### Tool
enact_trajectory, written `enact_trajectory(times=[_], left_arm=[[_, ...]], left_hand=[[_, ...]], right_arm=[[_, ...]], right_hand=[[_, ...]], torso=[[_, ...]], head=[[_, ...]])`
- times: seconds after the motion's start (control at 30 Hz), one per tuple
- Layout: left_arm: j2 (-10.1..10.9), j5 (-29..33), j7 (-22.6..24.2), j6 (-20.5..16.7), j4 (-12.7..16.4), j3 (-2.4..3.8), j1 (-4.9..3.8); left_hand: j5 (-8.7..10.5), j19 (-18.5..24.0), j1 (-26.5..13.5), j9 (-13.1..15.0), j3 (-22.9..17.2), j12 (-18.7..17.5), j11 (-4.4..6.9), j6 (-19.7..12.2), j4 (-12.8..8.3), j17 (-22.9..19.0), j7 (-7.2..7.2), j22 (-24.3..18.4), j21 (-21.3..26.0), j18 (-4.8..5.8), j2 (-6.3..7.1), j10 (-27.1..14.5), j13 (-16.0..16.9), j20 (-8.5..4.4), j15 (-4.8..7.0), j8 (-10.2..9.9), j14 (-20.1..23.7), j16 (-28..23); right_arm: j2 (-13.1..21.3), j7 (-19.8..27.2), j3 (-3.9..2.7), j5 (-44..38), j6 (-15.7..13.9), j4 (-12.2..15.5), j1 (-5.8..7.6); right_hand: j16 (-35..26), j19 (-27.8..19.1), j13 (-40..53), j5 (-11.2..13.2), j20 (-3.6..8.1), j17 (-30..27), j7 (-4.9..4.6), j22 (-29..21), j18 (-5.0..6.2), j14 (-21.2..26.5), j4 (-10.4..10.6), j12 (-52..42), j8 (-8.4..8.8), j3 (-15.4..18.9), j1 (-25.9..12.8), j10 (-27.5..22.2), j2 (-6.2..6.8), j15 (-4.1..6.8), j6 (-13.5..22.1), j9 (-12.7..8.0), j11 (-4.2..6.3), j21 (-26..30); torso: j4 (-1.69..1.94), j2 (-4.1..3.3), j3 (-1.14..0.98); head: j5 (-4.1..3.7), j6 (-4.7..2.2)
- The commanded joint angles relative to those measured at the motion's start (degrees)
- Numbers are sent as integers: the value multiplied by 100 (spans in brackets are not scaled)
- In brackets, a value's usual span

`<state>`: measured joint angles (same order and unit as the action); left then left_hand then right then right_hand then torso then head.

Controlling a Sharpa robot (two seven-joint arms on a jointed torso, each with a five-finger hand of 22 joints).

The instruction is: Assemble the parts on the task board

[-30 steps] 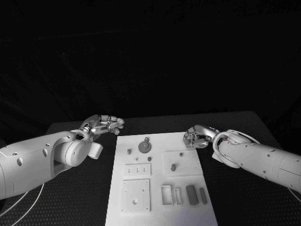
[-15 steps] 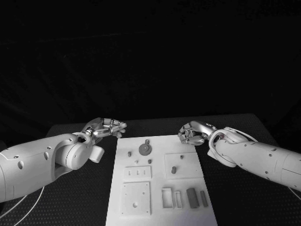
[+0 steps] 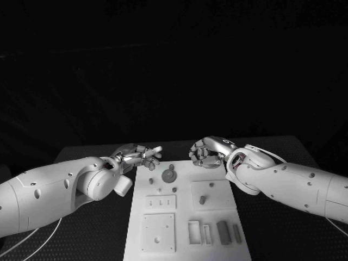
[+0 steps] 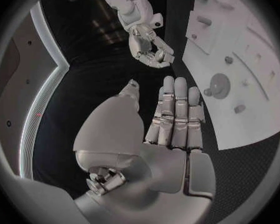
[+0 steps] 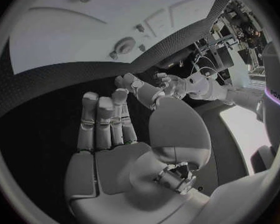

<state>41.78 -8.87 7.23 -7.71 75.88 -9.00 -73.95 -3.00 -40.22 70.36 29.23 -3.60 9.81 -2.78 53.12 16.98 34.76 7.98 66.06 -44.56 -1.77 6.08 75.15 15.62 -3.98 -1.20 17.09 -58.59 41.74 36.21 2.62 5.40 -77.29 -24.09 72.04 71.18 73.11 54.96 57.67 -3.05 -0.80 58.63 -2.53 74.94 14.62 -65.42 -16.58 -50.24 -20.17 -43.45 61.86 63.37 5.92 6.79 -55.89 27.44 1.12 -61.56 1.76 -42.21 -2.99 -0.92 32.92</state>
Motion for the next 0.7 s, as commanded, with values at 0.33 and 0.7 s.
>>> enact_trajectory(times=[0.33,0.7], left_arm=[[-245,-163,-454,-12,116,-1,-8],[-313,-175,-462,-8,169,-2,-7]], left_hand=[[19,69,-202,-42,-254,-74,-23,-130,-33,20,55,-23,-73,-108,40,-9,26,-76,28,-109,27,29],[16,120,108,-76,-260,-83,-29,-129,-40,39,64,-19,-131,-100,-83,-11,56,-63,19,-130,45,47]], right_arm=[[-216,-239,-5,-207,-335,327,7],[-307,-225,-8,-89,-373,460,5]], right_hand=[[156,-15,420,26,8,24,-213,80,38,84,-4,-754,-135,-72,-22,-63,103,55,-514,241,42,-125],[183,-1,453,21,16,18,-209,76,38,74,-4,-850,-134,-90,-23,-89,105,60,-526,256,47,-150]], torso=[[20,40,17],[13,30,13]], head=[[74,-22],[96,-12]])
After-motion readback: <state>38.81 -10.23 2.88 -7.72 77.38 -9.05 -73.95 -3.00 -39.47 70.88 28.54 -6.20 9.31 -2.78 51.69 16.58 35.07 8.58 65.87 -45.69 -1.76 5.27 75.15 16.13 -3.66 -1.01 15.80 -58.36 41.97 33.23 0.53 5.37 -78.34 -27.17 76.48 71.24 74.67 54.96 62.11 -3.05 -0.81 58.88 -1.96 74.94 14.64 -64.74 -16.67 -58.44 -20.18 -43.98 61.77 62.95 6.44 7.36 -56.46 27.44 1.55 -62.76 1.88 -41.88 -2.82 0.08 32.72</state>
